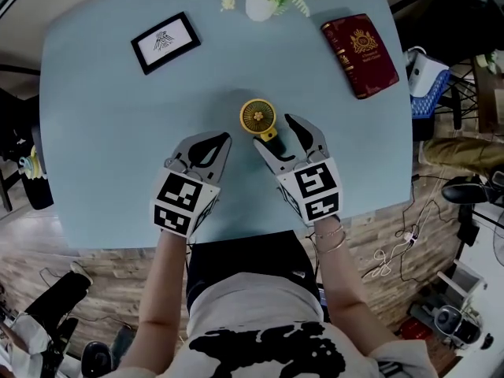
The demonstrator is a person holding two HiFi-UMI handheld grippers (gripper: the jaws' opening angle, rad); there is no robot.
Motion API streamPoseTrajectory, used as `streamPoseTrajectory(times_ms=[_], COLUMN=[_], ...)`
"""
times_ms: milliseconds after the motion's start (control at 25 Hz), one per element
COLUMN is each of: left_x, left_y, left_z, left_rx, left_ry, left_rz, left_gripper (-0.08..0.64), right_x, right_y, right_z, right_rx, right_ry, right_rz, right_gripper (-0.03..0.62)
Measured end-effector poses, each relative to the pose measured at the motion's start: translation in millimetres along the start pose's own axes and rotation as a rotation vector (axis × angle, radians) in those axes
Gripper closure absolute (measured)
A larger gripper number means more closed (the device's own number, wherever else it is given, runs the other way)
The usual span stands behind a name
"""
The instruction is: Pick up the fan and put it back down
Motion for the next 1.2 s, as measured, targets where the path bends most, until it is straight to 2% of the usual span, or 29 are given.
streamPoseTrajectory(times_ms=[680,960,1200], left_x=[-80.2,-108.7,-131.1], left_y=[51.3,72.4,95.4], left_z=[-3.8,-12.6,-23.1], left_rx=[-0.073,-0.062,-0.074], left_ry=[-0.092,-0.1,-0.159], left_rz=[-0.176,-0.275,-0.325], left_gripper=[0.548,0.548,0.548], right_x=[-92.6,-117.1,-140.4], right_y=[65.7,93.6,120.8], right_z=[23.6,38.0,52.3], right_rx=[-0.034,-0.068,-0.078], right_ry=[0.013,0.036,0.065], right_rz=[-0.267,-0.364,-0.449], right_gripper=[0.295,0.341,0.382])
Point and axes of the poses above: the fingertips, and each gripper's own axes: y backward along the fingers, z to its left, x out of its underside, the point moved 2 cm from there along y, backward along the fingers, and after that the axes turned 6 degrees about -y, right-handed, at the moved point
